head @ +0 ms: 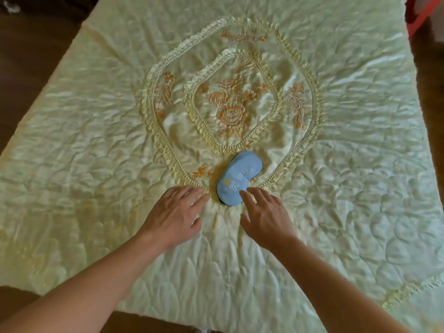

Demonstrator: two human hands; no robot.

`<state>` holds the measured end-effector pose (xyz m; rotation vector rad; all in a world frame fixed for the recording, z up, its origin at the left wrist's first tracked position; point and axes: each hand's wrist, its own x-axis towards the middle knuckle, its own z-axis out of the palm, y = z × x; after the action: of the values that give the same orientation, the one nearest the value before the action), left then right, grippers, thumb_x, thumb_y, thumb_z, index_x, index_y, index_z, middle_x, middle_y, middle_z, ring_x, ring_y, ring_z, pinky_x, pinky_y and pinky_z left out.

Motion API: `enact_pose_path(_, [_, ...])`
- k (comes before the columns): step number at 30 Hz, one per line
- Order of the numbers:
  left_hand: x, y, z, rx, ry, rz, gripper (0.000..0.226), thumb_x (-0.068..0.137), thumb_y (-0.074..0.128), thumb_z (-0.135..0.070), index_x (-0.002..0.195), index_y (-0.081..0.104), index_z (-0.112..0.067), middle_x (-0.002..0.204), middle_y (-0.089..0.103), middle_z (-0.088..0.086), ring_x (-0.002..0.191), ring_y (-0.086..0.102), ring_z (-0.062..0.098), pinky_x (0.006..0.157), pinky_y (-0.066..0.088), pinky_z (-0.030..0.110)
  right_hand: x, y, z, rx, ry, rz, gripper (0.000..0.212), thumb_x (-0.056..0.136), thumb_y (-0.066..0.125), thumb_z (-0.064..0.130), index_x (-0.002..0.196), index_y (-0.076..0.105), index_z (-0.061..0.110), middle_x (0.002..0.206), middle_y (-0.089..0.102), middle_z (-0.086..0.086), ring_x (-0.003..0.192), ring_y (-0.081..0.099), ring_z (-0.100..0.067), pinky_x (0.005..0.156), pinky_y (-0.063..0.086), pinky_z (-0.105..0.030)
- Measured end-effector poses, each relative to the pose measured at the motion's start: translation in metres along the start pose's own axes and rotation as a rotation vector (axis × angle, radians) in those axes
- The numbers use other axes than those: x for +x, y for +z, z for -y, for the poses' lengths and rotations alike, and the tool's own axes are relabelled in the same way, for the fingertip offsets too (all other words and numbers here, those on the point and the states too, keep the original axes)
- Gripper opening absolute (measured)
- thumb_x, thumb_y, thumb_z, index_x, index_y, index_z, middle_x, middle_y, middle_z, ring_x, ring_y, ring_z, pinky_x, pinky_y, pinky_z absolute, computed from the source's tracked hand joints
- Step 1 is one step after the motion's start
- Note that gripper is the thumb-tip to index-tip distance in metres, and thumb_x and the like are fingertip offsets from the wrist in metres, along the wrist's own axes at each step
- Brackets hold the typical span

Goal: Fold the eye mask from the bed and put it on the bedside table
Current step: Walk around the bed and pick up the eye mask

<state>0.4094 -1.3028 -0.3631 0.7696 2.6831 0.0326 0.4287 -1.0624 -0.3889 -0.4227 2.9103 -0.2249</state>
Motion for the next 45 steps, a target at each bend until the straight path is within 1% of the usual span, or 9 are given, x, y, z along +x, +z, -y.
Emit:
enact_pose_path(4, [0.044, 0.036, 0.014, -0.034, -0.024, -0.029, 0.064, 0.083, 0.042, -0.043, 0.141, 0.052, -0.02, 0.15, 0.051, 0.007, 0.136, 0.048, 0.027, 0.108, 0.042, 0.047, 0.027, 0.051, -0.001, -0.037, -0.012, -0.003, 0.07, 0.074, 0.076, 0.037, 0.135, 0.059, 0.008, 0.138, 0.062, -0.016, 0.129, 0.059, -0.035, 0.094, 0.055, -0.045])
enact_pose_path(7, [0.074, 0.067, 0.017, -0.042, 0.019, 0.02, 0.074, 0.092, 0.038, -0.046, 0.158, 0.011, -0.026, 0.169, 0.004, 0.0, 0.154, 0.008, 0.02, 0.124, 0.011, 0.044, 0.039, 0.083, -0.001, -0.023, -0.013, -0.032, 0.079, 0.074, 0.076, 0.04, 0.141, 0.054, 0.005, 0.147, 0.056, -0.017, 0.137, 0.052, -0.035, 0.102, 0.053, -0.046])
enact_pose_path(10, [0.094, 0.088, 0.017, -0.016, 0.039, 0.058, 0.081, 0.093, 0.041, -0.045, 0.157, -0.006, -0.028, 0.168, -0.01, -0.004, 0.154, -0.008, 0.016, 0.125, 0.002, 0.042, 0.047, 0.106, 0.0, -0.007, -0.019, -0.133, 0.071, 0.074, 0.078, 0.03, 0.137, 0.059, 0.003, 0.142, 0.061, -0.019, 0.133, 0.057, -0.034, 0.096, 0.057, -0.045])
enact_pose_path(18, [0.106, 0.107, 0.02, -0.051, 0.065, -0.033, 0.078, 0.083, 0.045, -0.045, 0.156, 0.023, -0.029, 0.165, 0.024, 0.005, 0.151, 0.024, 0.025, 0.12, 0.026, 0.046, 0.06, 0.115, -0.014, 0.044, -0.121, -0.401, 0.022, 0.08, 0.069, 0.011, 0.1, 0.076, 0.008, 0.097, 0.078, -0.007, 0.094, 0.075, -0.028, 0.063, 0.063, -0.039])
enact_pose_path(24, [0.111, 0.082, 0.014, -0.33, 0.157, -0.065, 0.067, 0.081, 0.054, -0.046, 0.147, 0.04, -0.038, 0.161, 0.032, -0.001, 0.147, 0.031, 0.02, 0.115, 0.036, 0.042, 0.047, 0.061, -0.023, 0.293, -0.029, -0.248, 0.017, 0.085, 0.059, 0.02, 0.095, 0.073, 0.017, 0.091, 0.078, 0.003, 0.075, 0.073, -0.024, 0.054, 0.056, -0.034])
enact_pose_path(32, [0.088, -0.032, -0.031, -1.223, -0.022, 0.073, 0.035, 0.078, 0.079, -0.029, 0.111, 0.07, -0.024, 0.105, 0.076, -0.007, 0.103, 0.069, 0.01, 0.089, 0.056, 0.035, 0.021, -0.087, -0.023, 0.878, 0.286, -0.147, 0.015, 0.091, 0.056, 0.01, 0.094, 0.069, 0.017, 0.076, 0.07, 0.006, 0.07, 0.065, -0.011, 0.061, 0.052, -0.026])
enact_pose_path(35, [0.062, -0.095, -0.05, -1.39, -0.075, 0.1, 0.024, 0.079, 0.078, -0.019, 0.1, 0.069, -0.027, 0.088, 0.077, -0.017, 0.09, 0.071, 0.003, 0.075, 0.055, 0.021, 0.017, -0.159, -0.016, 1.068, 0.349, -0.183, 0.015, 0.091, 0.054, 0.019, 0.092, 0.069, 0.017, 0.075, 0.07, -0.008, 0.073, 0.066, -0.031, 0.065, 0.054, -0.048])
enact_pose_path(39, [0.019, -0.169, -0.067, -1.549, -0.129, 0.107, 0.033, 0.075, 0.08, -0.03, 0.106, 0.071, -0.028, 0.102, 0.078, -0.009, 0.101, 0.072, 0.01, 0.082, 0.057, 0.026, 0.011, -0.249, -0.003, 1.302, 0.465, -0.195, 0.011, 0.094, 0.061, 0.015, 0.091, 0.071, 0.013, 0.082, 0.071, -0.029, 0.075, 0.069, -0.046, 0.069, 0.057, -0.059])
enact_pose_path(45, [-0.023, -0.267, -0.084, -1.706, -0.278, 0.002, 0.032, 0.083, 0.076, -0.021, 0.114, 0.072, -0.014, 0.11, 0.078, 0.004, 0.106, 0.072, 0.022, 0.095, 0.056, 0.041, -0.005, -0.345, 0.021, 1.736, 0.576, -0.135, 0.022, 0.097, 0.056, 0.015, 0.106, 0.074, 0.007, 0.101, 0.076, -0.016, 0.095, 0.073, -0.031, 0.088, 0.056, -0.046])
